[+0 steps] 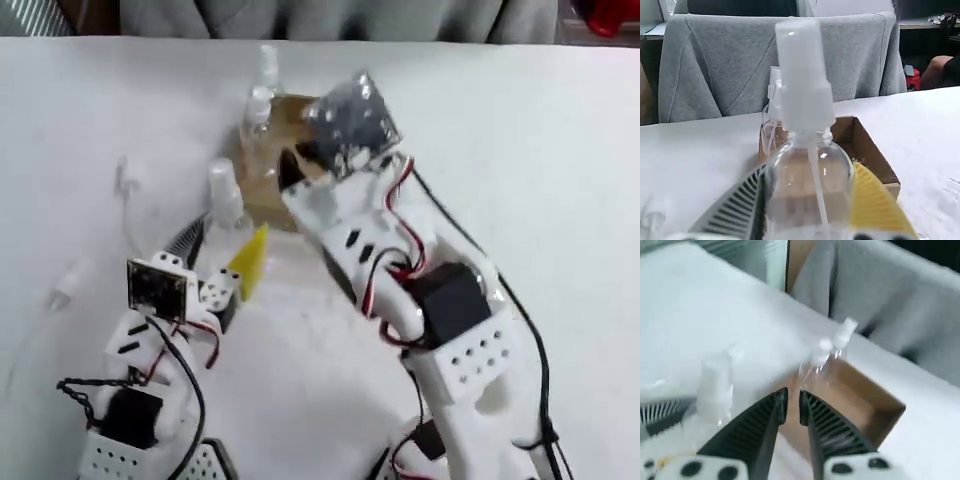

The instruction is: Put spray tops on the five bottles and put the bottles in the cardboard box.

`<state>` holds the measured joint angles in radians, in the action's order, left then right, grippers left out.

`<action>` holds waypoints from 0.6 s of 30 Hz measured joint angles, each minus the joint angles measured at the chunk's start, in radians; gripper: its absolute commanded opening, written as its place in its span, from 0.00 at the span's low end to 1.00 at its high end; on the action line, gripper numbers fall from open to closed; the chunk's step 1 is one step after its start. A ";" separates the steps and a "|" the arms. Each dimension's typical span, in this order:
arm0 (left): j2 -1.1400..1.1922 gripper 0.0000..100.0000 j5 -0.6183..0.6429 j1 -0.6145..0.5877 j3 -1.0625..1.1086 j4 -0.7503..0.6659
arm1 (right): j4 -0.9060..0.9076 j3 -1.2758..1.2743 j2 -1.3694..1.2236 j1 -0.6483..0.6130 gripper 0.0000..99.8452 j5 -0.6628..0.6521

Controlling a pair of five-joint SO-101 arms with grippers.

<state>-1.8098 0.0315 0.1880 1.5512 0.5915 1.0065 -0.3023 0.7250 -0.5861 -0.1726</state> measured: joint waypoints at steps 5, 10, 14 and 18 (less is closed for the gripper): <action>0.000 0.02 0.000 -0.003 0.000 -0.008 | -0.140 -0.338 0.118 0.008 0.02 0.000; 0.000 0.02 0.002 -0.003 0.000 -0.008 | -0.321 -0.611 0.221 0.005 0.02 -0.002; 0.000 0.02 0.068 -0.025 0.000 -0.008 | -0.385 -0.709 0.261 0.005 0.02 0.000; 0.000 0.02 0.115 -0.058 0.000 -0.035 | -0.394 -0.760 0.272 -0.057 0.02 0.000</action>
<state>-1.8098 0.1465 0.1297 1.5512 0.5562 0.6122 -1.0618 0.9966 -0.6429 -0.1726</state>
